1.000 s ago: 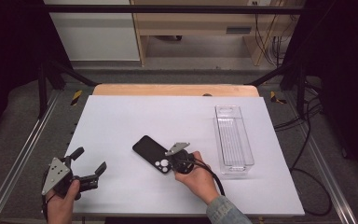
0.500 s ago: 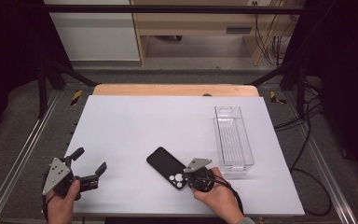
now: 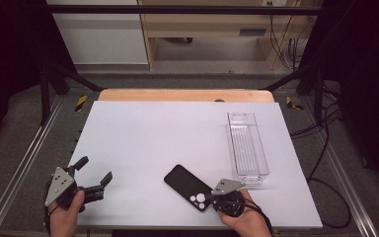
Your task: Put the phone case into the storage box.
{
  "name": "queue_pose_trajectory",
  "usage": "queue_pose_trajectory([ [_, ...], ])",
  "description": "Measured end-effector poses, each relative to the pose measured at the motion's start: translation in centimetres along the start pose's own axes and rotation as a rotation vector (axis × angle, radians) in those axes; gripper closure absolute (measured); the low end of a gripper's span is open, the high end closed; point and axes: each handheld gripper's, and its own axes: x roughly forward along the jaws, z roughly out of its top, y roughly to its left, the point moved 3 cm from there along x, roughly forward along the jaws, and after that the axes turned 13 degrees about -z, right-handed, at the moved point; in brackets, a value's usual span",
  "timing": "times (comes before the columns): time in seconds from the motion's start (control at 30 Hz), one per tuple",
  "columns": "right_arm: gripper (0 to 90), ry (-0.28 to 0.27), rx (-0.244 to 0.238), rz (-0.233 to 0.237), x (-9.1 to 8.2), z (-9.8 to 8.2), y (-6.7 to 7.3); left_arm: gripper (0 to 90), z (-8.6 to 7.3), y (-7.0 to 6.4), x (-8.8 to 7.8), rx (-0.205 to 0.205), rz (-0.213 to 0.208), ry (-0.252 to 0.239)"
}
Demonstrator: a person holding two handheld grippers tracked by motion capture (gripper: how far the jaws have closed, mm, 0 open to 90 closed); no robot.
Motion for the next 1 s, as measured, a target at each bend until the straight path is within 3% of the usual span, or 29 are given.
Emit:
queue_pose_trajectory([
  [0.13,76.8,-0.081,0.046,-0.01,-0.7,0.1,-0.1,2.2,0.0,0.0,0.0,0.0,-0.001,0.002],
  [0.2,62.1,-0.122,0.058,0.008,-1.3,0.4,0.0,2.2,0.0,0.0,0.1,0.0,-0.004,0.001],
  [0.27,40.9,-0.15,0.09,-0.003,-1.3,0.6,0.0,2.2,0.0,0.0,0.1,0.001,-0.005,0.0],
  [0.3,31.1,-0.142,0.114,-0.02,-1.1,0.8,0.0,2.2,0.0,-0.1,0.1,0.002,-0.005,-0.001],
  [0.43,11.2,-0.121,0.154,-0.039,-0.2,1.0,0.2,2.2,0.1,-0.2,0.0,0.01,-0.008,-0.002],
  [0.6,6.1,-0.077,0.14,-0.025,0.8,1.2,0.7,2.2,0.1,-0.2,0.3,0.015,-0.01,0.004],
  [0.67,6.3,-0.052,0.134,-0.047,1.3,1.1,0.7,2.2,0.1,-0.2,0.3,0.015,-0.01,0.004],
  [0.93,6.2,-0.032,0.109,-0.044,2.2,1.4,1.2,2.2,0.1,-0.7,0.8,0.03,-0.026,0.016],
  [1.0,6.6,-0.028,0.084,-0.051,2.5,1.6,1.6,2.2,0.1,-0.8,0.8,0.033,-0.027,0.017],
])
